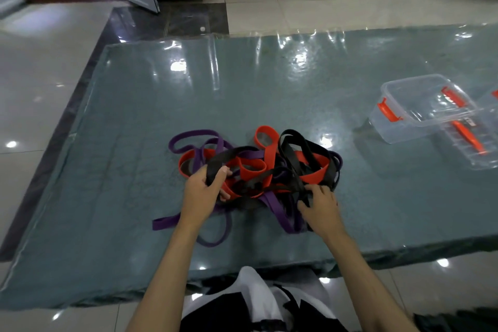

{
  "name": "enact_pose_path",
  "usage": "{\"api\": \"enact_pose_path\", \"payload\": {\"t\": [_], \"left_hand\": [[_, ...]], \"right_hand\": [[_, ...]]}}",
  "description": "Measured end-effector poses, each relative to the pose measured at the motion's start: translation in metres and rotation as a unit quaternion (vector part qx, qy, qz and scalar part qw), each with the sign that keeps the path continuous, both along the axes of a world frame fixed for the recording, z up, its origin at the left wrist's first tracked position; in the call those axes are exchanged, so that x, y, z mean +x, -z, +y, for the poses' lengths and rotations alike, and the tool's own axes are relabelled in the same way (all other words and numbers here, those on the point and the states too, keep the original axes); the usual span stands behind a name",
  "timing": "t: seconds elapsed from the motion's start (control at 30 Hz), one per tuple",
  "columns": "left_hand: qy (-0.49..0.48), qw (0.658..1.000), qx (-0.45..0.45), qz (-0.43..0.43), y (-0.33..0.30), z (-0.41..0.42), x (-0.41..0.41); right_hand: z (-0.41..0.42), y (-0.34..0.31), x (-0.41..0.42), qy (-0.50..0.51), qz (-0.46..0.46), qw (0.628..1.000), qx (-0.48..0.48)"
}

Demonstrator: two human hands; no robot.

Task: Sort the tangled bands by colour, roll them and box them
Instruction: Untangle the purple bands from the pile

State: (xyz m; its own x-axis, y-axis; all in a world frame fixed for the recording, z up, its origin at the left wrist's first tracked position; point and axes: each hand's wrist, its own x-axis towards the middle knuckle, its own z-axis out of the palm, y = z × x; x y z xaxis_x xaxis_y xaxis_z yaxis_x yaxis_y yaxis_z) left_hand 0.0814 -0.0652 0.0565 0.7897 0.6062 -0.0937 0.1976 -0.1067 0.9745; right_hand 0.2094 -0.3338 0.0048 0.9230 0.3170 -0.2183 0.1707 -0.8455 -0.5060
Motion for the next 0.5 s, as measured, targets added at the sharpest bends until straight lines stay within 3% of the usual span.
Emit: {"api": "enact_pose_path", "payload": {"t": [0.1, 0.23, 0.5], "left_hand": [[0.015, 0.995, -0.033, 0.095, 0.016, 0.008, -0.004], [0.007, 0.977, -0.112, 0.182, 0.038, 0.011, -0.015], [0.021, 0.960, -0.016, 0.280, 0.051, 0.010, -0.025]], "right_hand": [[0.019, 0.000, -0.006, -0.033, -0.054, 0.998, 0.022], [0.031, 0.008, -0.009, -0.036, 0.088, 0.990, 0.102], [0.024, 0.034, -0.030, -0.053, 0.144, 0.986, 0.063]]}}
